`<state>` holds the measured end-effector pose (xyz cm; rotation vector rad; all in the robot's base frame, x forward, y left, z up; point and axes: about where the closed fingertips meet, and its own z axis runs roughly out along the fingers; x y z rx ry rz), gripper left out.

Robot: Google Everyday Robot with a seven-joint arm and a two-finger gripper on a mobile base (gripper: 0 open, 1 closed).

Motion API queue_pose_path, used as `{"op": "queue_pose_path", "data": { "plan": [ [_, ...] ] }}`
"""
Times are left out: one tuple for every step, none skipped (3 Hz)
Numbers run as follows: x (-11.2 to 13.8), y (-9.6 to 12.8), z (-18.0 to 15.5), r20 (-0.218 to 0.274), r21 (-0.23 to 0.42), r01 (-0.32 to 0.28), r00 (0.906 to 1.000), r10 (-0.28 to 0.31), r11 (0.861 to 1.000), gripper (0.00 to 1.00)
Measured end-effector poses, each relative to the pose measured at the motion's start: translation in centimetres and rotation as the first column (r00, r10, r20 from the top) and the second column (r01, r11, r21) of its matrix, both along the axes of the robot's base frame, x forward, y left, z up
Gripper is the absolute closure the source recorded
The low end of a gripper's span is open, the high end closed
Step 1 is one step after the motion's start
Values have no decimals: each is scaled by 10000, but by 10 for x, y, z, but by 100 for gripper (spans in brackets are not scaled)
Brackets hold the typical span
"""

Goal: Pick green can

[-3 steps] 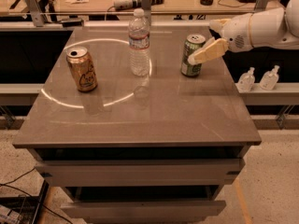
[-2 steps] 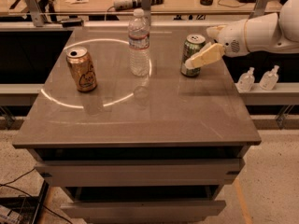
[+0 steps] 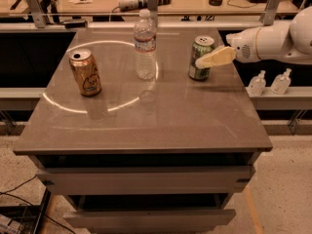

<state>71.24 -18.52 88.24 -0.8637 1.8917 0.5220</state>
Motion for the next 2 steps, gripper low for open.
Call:
{"op": "queue_pose_path", "data": {
  "plan": [
    [18, -6, 0, 289, 271, 744, 9968, -752, 9969, 18],
    [28, -11, 3, 537, 247, 984, 9936, -996, 9948, 42]
  ]
}}
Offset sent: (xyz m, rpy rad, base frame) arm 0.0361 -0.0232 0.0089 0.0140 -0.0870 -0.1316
